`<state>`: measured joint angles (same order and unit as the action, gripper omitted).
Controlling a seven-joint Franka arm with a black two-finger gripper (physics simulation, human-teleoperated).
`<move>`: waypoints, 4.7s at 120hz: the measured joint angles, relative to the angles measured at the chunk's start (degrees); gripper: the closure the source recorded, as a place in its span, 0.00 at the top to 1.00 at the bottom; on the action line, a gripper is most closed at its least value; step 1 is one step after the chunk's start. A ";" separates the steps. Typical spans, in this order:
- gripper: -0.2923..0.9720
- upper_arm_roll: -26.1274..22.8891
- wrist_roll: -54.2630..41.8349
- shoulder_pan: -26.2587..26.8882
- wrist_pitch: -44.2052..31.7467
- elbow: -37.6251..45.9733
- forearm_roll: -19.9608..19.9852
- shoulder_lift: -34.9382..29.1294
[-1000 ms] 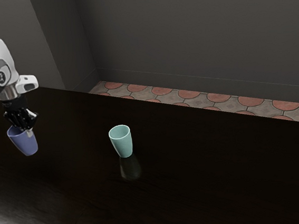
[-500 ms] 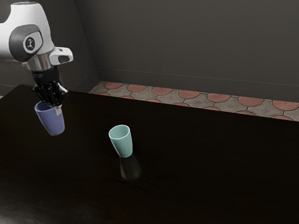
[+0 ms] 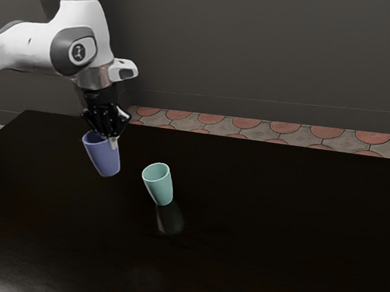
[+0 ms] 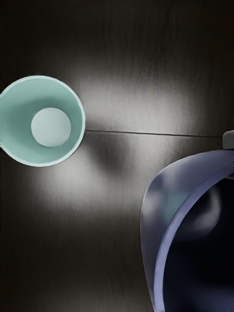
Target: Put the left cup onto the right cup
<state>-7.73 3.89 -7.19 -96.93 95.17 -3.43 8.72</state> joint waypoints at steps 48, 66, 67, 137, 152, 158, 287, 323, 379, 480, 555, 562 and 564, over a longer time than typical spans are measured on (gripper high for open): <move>0.15 -2.89 5.82 0.60 -0.32 -4.45 0.12 4.36; 0.15 -3.17 7.25 0.85 -0.40 -6.82 0.10 6.70; 0.15 -3.17 7.32 0.85 -0.40 -6.92 0.10 6.83; 0.15 -3.18 10.12 0.89 -2.55 -14.22 -0.03 14.52; 0.15 -3.17 10.40 0.86 -2.70 -14.91 -0.08 15.47; 0.15 -3.13 10.49 0.88 -2.73 -15.55 -0.09 16.05; 0.15 -2.64 11.41 1.08 -5.08 -18.17 -0.45 21.03; 0.15 -2.64 11.55 1.57 -5.37 -17.72 -0.24 21.11; 0.23 -2.64 11.68 1.63 -5.72 -17.04 -0.12 21.68; 0.76 -2.58 11.51 2.89 -6.78 -13.21 -0.41 14.76; 0.77 -1.12 5.83 5.68 -5.26 -8.38 -2.16 5.64; 0.77 -0.64 4.42 5.70 -5.25 -8.21 -2.43 5.15; 0.77 -0.47 4.01 5.70 -5.25 -8.09 -2.49 5.00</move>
<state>-8.20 7.90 -1.49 -102.18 87.07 -5.92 13.72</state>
